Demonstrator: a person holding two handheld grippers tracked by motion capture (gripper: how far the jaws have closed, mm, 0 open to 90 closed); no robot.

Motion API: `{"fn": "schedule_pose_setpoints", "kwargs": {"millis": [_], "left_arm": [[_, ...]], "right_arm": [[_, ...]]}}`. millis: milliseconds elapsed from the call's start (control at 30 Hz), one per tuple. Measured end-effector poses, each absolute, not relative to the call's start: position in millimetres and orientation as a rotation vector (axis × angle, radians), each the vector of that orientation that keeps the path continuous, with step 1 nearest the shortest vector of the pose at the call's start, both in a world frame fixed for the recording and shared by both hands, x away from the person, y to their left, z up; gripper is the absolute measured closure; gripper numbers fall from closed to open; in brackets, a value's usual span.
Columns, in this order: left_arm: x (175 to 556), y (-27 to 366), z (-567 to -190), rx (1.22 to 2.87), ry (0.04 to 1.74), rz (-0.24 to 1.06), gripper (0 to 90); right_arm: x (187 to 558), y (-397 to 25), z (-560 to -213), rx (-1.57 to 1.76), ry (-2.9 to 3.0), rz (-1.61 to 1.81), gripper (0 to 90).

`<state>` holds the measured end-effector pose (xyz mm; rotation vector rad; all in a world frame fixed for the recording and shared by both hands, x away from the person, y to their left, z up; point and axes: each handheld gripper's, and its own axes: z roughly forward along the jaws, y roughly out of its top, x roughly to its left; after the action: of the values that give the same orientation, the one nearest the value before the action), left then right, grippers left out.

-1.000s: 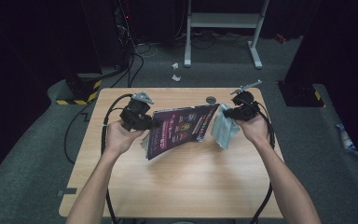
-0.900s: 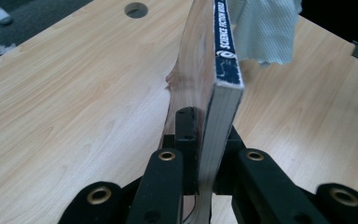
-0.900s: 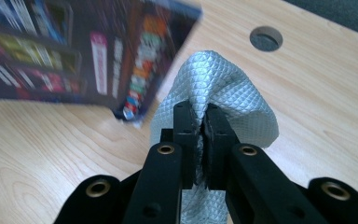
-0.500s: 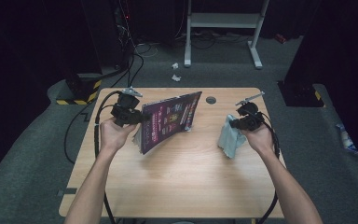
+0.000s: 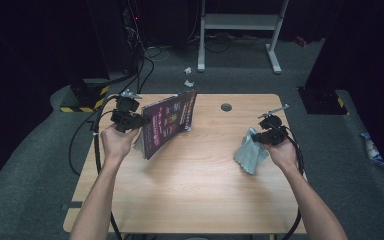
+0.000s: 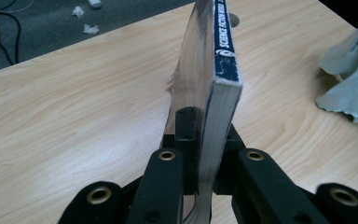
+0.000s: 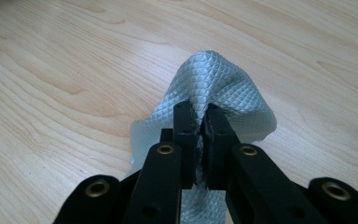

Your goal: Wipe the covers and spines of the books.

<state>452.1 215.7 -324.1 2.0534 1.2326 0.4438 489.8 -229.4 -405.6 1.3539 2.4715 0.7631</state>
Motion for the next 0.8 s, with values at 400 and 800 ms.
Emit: {"fn": "schedule_pose_setpoints", "kwargs": {"millis": [400,800], "left_arm": [[449.4,213.1,-331.1,2.055,1.234,0.466,83.8],[447.4,183.5,-349.5,2.132,1.177,0.433,83.7]], "right_arm": [[483.1,-231.5,-423.2,1.366,2.522,0.714,85.0],[480.3,-232.8,-433.6,1.365,2.539,0.703,84.6]]}}
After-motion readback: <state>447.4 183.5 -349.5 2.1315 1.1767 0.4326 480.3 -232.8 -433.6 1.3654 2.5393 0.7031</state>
